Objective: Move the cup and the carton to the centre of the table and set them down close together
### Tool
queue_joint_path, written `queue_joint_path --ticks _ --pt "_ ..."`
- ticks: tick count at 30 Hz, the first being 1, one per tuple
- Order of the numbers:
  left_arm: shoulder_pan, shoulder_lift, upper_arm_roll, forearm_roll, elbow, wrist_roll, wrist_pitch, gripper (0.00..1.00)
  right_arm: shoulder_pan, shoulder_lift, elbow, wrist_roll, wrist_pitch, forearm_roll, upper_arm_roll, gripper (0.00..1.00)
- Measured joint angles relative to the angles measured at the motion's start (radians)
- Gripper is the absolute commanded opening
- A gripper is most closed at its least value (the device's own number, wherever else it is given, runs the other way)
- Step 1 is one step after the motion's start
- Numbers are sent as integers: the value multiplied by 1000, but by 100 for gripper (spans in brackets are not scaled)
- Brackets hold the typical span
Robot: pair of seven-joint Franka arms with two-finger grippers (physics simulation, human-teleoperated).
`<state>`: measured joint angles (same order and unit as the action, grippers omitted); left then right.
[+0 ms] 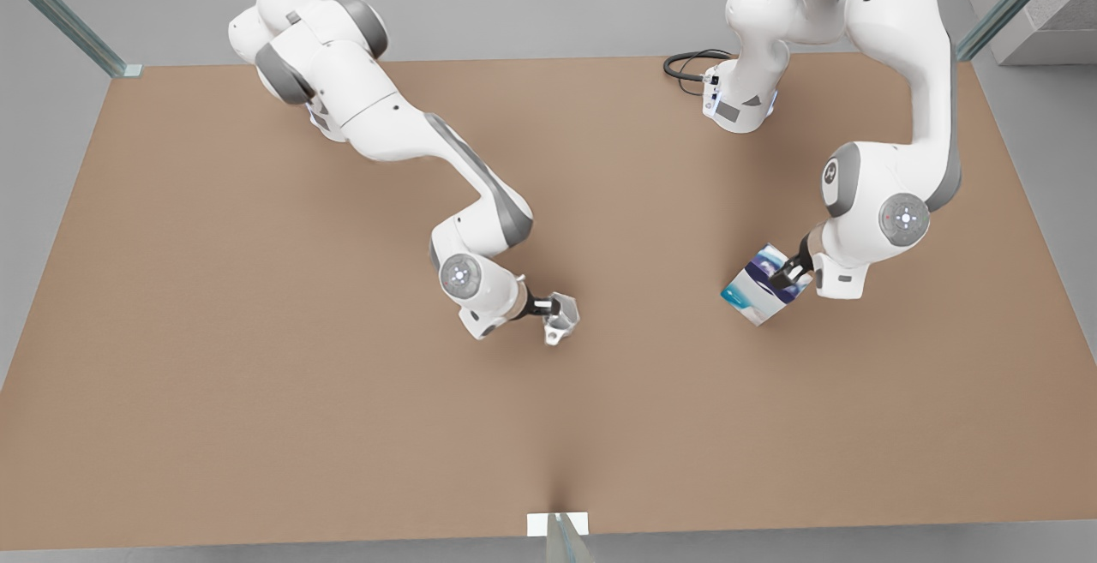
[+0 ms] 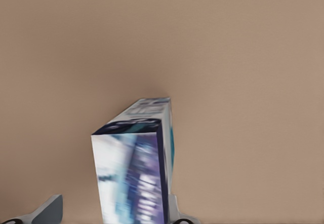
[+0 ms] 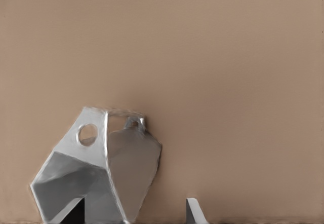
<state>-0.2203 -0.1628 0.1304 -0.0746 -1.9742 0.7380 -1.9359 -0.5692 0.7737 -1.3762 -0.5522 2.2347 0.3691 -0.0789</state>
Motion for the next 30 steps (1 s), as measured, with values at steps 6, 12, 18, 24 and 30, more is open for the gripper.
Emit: queue_joint_path --ticks 6,12,18,24,30 --pt "-13 -33 0 -14 -8 0 -5 100 117 -212 13 331 -338 -127 219 100" --pt "-15 -64 0 -18 -15 -2 -25 92 394 -421 3 520 -527 -294 263 100" --pt "-15 -74 0 -37 -12 -1 -28 55 454 -425 5 509 -545 -377 177 100" --pt "-42 -28 -129 -72 116 279 102 65 450 -418 6 511 -544 -377 177 100" --pt "-239 -106 -332 -105 335 875 186 65 454 -416 6 518 -543 -379 177 100"
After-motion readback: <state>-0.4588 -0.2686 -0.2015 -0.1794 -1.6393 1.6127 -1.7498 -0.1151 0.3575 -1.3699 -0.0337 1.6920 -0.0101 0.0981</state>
